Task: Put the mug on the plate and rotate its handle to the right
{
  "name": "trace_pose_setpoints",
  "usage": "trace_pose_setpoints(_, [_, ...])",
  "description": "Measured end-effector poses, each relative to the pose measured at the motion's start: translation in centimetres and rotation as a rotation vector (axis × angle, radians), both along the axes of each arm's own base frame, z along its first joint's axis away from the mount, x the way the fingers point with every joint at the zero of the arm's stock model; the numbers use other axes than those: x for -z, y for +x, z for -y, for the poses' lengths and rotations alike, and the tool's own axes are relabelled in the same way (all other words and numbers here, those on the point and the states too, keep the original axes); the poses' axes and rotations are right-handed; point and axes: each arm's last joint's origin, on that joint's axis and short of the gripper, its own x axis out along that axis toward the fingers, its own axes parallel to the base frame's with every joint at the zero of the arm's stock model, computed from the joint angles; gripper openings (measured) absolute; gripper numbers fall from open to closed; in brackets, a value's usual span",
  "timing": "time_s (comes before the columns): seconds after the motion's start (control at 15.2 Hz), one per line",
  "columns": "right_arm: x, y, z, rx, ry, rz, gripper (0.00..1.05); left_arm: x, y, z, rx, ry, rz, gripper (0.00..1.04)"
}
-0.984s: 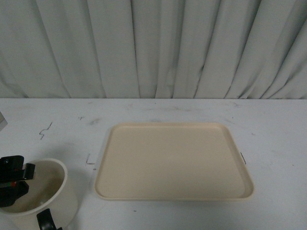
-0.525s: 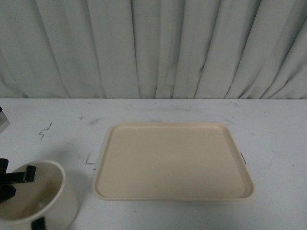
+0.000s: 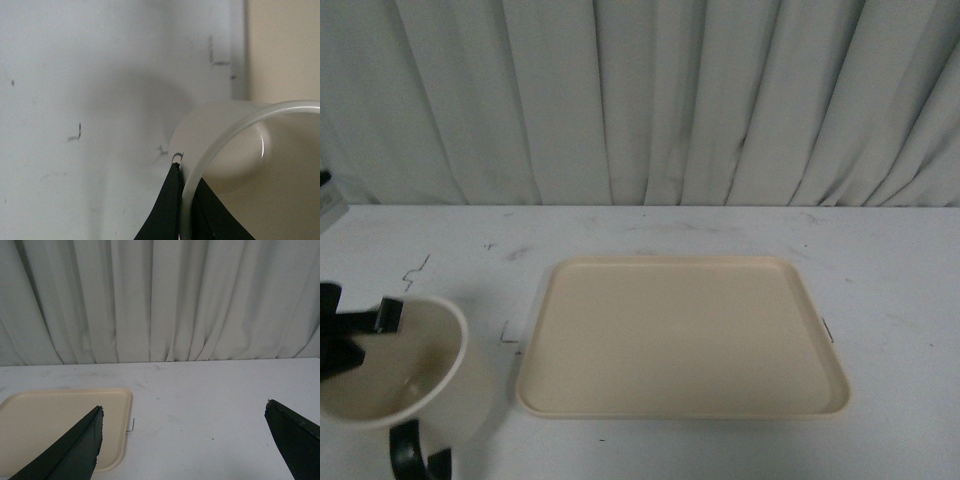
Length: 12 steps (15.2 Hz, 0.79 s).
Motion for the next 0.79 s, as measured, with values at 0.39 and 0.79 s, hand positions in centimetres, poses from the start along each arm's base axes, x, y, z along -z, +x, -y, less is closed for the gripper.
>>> trace_pose_setpoints(0.39, [0.0,0.0,0.0,0.000,0.000,0.000,0.98,-0.8,9.6,17.6,0.431,-0.019,0.034,0.03])
trace_pose_setpoints(0.79, [0.0,0.0,0.0,0.000,0.000,0.000,0.98,1.9,10.2,17.4,0.414,0.000,-0.038,0.20])
